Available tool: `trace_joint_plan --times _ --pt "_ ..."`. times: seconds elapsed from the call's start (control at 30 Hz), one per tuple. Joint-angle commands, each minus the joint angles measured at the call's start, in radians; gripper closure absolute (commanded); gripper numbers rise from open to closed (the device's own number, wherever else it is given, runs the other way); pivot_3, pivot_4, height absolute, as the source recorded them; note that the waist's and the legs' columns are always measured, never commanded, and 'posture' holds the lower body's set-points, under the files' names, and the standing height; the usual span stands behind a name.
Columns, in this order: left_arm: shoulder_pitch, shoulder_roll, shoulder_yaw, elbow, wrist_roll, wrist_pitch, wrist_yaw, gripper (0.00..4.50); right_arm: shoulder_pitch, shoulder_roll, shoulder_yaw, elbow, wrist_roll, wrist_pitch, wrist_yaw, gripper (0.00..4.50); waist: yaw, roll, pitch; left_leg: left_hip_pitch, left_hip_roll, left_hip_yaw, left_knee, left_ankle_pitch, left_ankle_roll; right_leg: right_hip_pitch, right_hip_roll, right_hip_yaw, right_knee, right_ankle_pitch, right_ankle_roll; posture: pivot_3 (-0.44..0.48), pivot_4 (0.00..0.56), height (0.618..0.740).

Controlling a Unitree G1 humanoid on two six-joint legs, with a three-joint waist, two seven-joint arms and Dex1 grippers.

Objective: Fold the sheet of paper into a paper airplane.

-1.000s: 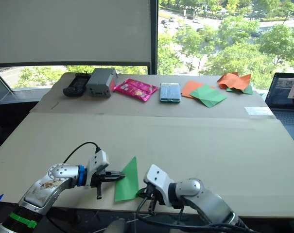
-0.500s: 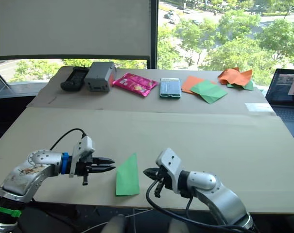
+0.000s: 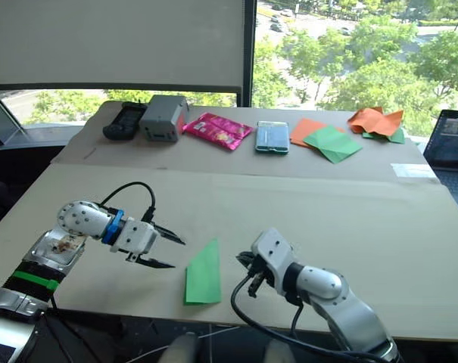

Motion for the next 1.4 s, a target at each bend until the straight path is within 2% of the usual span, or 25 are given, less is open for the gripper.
trace_joint_plan --times 0.03,0.2,0.47,0.5,0.57,0.6,0.67,0.7,0.73,0.77,0.83,0.93,1.13,1.17,1.23,1.27,1.3,1.4 --pt "-0.082 -0.039 -0.015 0.079 0.004 -0.082 -0.041 1.63 0.001 0.012 -0.033 -0.030 -0.009 -0.007 -0.029 2.97 0.001 0.000 0.000 0.000 0.000 0.000 0.000 0.001 0.001 0.000 0.000 0.000 0.000 0.001 0.001 0.000 0.150 0.720" --pt "-0.155 -0.097 -0.028 0.174 -0.010 -0.111 -0.086 1.63 0.003 0.027 -0.063 -0.020 -0.015 -0.002 -0.059 2.97 -0.004 0.000 0.000 0.000 0.000 0.000 0.001 0.006 0.010 0.002 0.001 0.000 0.002 0.002 0.002 0.000 0.150 0.720" --pt "-0.221 -0.108 -0.110 0.296 0.022 -0.219 -0.100 1.63 0.011 0.027 -0.055 -0.035 -0.027 -0.006 -0.059 2.97 -0.005 0.000 0.000 0.000 0.000 0.000 0.002 0.007 0.011 0.002 0.001 0.000 0.005 0.002 0.002 0.000 0.150 0.720" --pt "-0.225 -0.112 -0.116 0.307 0.022 -0.229 -0.100 1.63 0.011 0.024 -0.050 -0.036 -0.033 -0.007 -0.059 2.97 -0.006 0.000 0.000 -0.001 -0.001 -0.002 0.002 0.007 0.011 0.008 0.001 -0.001 0.005 0.002 0.002 0.000 0.150 0.720" --pt "-0.233 -0.128 -0.124 0.327 0.021 -0.243 -0.100 1.63 0.011 0.028 -0.053 -0.039 -0.031 -0.005 -0.059 2.97 -0.020 0.002 0.001 -0.001 -0.007 -0.013 0.002 0.013 0.022 0.021 0.000 -0.007 0.006 0.002 0.003 0.000 0.150 0.720" --pt "-0.237 -0.134 -0.127 0.336 0.020 -0.250 -0.100 1.63 0.011 0.032 -0.058 -0.040 -0.025 -0.002 -0.061 2.97 -0.028 0.003 0.002 -0.001 -0.016 -0.027 0.000 0.015 0.024 0.033 -0.004 -0.018 0.006 -0.004 0.005 0.000 0.150 0.720" --pt "-0.244 -0.148 -0.129 0.357 0.022 -0.266 -0.100 1.63 0.013 0.045 -0.078 -0.041 -0.005 0.013 -0.066 2.97 -0.039 0.005 0.004 -0.001 -0.047 -0.068 -0.009 0.022 0.035 0.043 -0.020 -0.037 0.016 -0.020 0.014 0.000 0.150 0.720" --pt "-0.245 -0.154 -0.130 0.368 0.028 -0.280 -0.100 1.63 0.017 0.041 -0.082 -0.041 -0.011 0.011 -0.067 2.97 -0.036 0.007 0.006 -0.001 -0.062 -0.088 -0.012 0.026 0.042 0.051 -0.020 -0.038 0.019 -0.025 0.018 0.000 0.150 0.720" --pt "-0.246 -0.159 -0.132 0.377 0.031 -0.289 -0.100 1.63 0.019 0.037 -0.084 -0.041 -0.015 0.009 -0.068 2.97 -0.024 0.008 0.006 0.000 -0.060 -0.088 -0.012 0.027 0.043 0.045 -0.017 -0.031 0.021 -0.031 0.013 0.000 0.150 0.720" --pt "-0.247 -0.161 -0.138 0.385 0.033 -0.301 -0.100 1.63 0.022 0.034 -0.084 -0.041 -0.016 0.009 -0.067 2.97 -0.019 0.009 0.006 -0.002 -0.057 -0.080 -0.013 0.023 0.037 0.042 -0.016 -0.029 0.022 -0.033 0.010 0.000 0.150 0.720" --pt "-0.248 -0.169 -0.144 0.397 0.036 -0.317 -0.100 1.63 0.026 0.034 -0.083 -0.043 -0.015 0.007 -0.066 2.97 -0.011 0.009 0.006 -0.009 -0.056 -0.076 -0.014 0.023 0.037 0.037 -0.017 -0.029 0.024 -0.030 0.014 0.000 0.150 0.720" --pt "-0.255 -0.186 -0.141 0.415 0.043 -0.331 -0.100 1.63 0.027 0.038 -0.082 -0.043 -0.018 0.007 -0.068 2.97 -0.007 0.008 0.006 -0.010 -0.056 -0.073 -0.008 0.028 0.044 0.037 -0.017 -0.028 0.025 -0.029 0.015 0.000 0.150 0.720" --pt "-0.262 -0.199 -0.133 0.420 0.038 -0.330 -0.100 1.63 0.023 0.058 -0.104 -0.035 0.001 0.048 -0.088 2.97 -0.007 0.008 0.006 -0.010 -0.055 -0.072 -0.008 0.023 0.037 0.037 -0.017 -0.028 0.025 -0.030 0.014 0.000 0.150 0.720" --pt "-0.266 -0.198 -0.130 0.426 0.046 -0.333 -0.099 1.63 0.023 0.059 -0.105 -0.037 0.001 0.051 -0.089 2.97 0.003 0.007 0.006 -0.008 -0.049 -0.063 -0.008 0.023 0.036 0.033 -0.016 -0.024 0.026 -0.030 0.011 0.000 0.150 0.720" --pt "-0.279 -0.198 -0.127 0.440 0.054 -0.336 -0.098 1.63 0.025 0.054 -0.103 -0.038 -0.004 0.050 -0.085 2.97 0.020 0.003 0.005 -0.005 0.000 0.008 -0.002 0.022 0.034 0.021 0.006 0.005 0.023 -0.022 -0.002 0.000 0.150 0.720" --pt "-0.284 -0.198 -0.127 0.445 0.053 -0.337 -0.099 1.63 0.026 0.051 -0.102 -0.035 -0.007 0.045 -0.083 2.97 0.020 0.003 0.004 -0.006 0.016 0.032 0.000 0.021 0.033 0.018 0.014 0.013 0.022 -0.018 -0.005 0.000 0.150 0.720" --pt "-0.290 -0.201 -0.126 0.450 0.053 -0.340 -0.099 1.63 0.026 0.052 -0.103 -0.034 -0.006 0.038 -0.081 2.97 0.012 0.002 0.004 -0.008 0.016 0.031 -0.001 0.021 0.033 0.023 0.017 0.014 0.018 -0.016 -0.005 0.000 0.150 0.720" --pt "-0.308 -0.228 -0.123 0.465 0.058 -0.359 -0.092 1.63 0.024 0.053 -0.098 -0.032 -0.010 0.037 -0.082 2.97 -0.001 0.002 0.004 -0.006 0.016 0.031 -0.002 0.021 0.034 0.020 0.018 0.016 0.016 -0.016 -0.004 0.000 0.150 0.720"
